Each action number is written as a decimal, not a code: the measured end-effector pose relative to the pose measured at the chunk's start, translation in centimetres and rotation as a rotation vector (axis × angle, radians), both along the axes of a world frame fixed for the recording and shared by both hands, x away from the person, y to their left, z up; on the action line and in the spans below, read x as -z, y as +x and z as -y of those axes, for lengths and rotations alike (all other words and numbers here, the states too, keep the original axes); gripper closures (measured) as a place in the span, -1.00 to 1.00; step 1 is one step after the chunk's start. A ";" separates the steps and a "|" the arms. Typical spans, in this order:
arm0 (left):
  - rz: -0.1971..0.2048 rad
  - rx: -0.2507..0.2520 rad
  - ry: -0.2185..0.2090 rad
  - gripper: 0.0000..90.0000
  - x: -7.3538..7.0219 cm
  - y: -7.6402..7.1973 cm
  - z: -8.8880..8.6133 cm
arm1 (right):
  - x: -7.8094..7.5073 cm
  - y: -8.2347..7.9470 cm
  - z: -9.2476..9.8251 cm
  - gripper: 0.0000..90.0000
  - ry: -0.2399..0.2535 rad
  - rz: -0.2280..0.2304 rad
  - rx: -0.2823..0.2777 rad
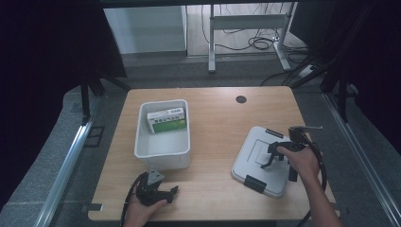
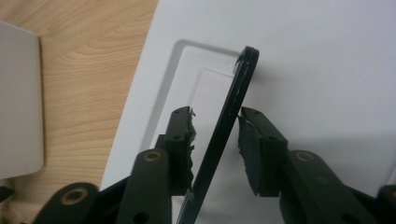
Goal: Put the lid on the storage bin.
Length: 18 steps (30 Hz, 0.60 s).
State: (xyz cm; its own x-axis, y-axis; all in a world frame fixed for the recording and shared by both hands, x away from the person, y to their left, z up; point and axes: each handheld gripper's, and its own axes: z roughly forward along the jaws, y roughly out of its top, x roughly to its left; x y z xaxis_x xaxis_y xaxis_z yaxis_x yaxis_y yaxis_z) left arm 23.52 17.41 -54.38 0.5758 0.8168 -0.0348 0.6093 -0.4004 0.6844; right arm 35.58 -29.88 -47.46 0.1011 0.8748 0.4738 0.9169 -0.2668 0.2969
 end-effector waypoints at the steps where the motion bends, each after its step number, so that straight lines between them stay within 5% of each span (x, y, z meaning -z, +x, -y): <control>1: 0.000 0.000 0.000 -0.72 0.0 0.0 0.0 | 0.0 0.0 0.0 0.57 0.001 -0.009 0.002; 18: 0.000 0.001 0.000 -0.72 0.0 0.0 0.0 | -0.2 0.6 0.3 0.85 0.049 -0.090 0.106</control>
